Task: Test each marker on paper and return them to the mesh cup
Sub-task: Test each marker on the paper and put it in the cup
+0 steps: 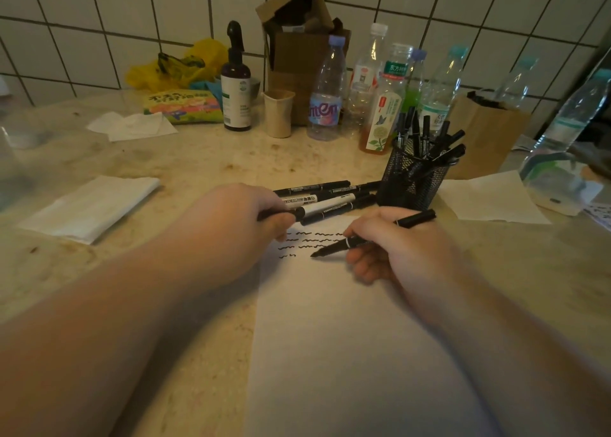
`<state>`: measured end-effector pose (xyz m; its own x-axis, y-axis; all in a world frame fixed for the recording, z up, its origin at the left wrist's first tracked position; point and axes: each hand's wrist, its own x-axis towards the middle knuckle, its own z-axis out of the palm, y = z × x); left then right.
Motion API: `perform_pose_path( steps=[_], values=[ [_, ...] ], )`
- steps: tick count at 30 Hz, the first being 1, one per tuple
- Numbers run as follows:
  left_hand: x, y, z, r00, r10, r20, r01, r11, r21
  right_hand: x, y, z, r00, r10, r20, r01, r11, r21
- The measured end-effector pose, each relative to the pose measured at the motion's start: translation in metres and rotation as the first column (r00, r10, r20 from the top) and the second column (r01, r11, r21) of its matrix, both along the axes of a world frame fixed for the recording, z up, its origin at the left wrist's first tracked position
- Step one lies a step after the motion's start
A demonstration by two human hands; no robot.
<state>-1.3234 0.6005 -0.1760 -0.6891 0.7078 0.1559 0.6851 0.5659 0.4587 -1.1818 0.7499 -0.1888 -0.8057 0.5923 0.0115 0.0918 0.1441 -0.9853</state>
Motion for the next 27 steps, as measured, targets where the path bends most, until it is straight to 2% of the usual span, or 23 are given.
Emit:
perform_pose_path(
  steps=[16,27],
  values=[
    [-0.0042,0.0010,-0.0045,1.000,-0.010,0.008,0.010,1.000,0.008,-0.0059,-0.0036,-0.0066,1.000,0.015,0.009,-0.015,0.997,0.077],
    [-0.0029,0.0001,-0.0048,1.000,-0.017,0.001,0.017,1.000,-0.022,-0.0054,-0.0002,-0.0061,0.999,-0.050,0.003,0.050,0.998,0.033]
  ],
)
